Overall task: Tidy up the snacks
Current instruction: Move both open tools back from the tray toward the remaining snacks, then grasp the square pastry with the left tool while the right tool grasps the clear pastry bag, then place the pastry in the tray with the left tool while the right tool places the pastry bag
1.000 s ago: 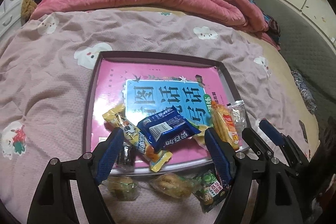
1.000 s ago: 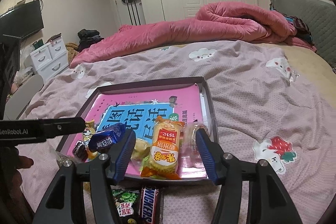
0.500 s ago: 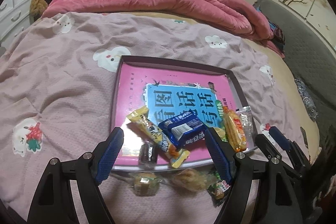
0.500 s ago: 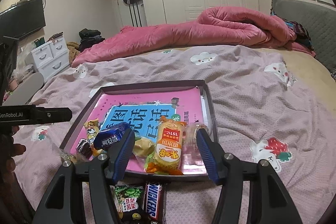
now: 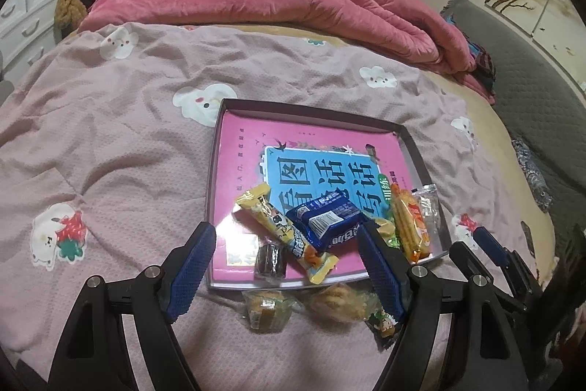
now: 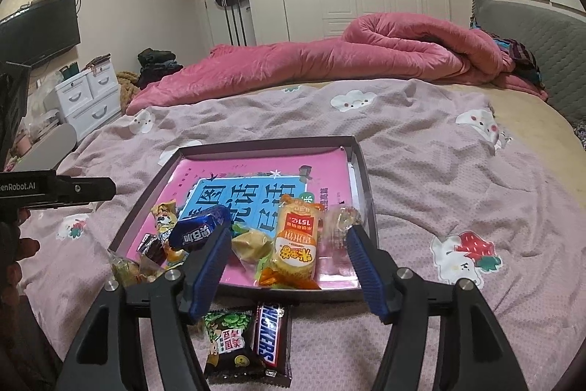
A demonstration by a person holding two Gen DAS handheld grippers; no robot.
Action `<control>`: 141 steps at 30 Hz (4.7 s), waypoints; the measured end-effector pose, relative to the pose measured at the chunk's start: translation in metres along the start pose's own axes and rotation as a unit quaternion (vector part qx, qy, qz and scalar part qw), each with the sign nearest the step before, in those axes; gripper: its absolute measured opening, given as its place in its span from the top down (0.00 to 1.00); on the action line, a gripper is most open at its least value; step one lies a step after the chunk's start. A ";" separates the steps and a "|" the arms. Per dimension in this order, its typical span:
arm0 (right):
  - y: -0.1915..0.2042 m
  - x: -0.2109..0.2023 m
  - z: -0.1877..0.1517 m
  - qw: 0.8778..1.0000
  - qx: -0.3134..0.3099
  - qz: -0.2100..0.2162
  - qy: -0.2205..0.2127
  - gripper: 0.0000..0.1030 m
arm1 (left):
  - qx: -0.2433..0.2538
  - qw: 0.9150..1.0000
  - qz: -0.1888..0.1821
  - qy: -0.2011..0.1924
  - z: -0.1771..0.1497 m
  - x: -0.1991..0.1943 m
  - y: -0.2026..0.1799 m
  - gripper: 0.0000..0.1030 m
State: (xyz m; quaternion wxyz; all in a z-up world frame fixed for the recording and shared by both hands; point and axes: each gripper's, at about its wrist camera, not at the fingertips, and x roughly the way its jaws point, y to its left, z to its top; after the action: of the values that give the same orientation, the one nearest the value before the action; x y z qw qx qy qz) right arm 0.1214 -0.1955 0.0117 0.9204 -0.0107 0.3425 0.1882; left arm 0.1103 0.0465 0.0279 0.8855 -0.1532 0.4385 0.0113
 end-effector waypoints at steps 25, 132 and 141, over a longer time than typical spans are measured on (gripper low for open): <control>0.028 -0.001 -0.022 0.997 -0.043 0.034 0.047 0.36 | 0.033 0.999 -0.016 0.027 -0.021 0.001 -0.010 0.22; 0.032 0.067 -0.001 0.986 0.003 0.154 0.064 0.61 | -0.006 0.998 0.034 0.048 -0.008 0.055 0.023 0.66; 0.028 0.076 -0.007 0.987 0.013 0.145 0.071 0.61 | -0.004 0.998 0.034 0.052 -0.011 0.063 0.021 0.66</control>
State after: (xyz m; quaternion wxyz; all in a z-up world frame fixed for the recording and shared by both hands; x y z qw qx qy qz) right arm 0.1601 -0.1445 -0.0391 0.8565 0.0382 0.4076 0.3143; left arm 0.1372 0.0562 -0.0334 0.8599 -0.1419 0.4891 0.0351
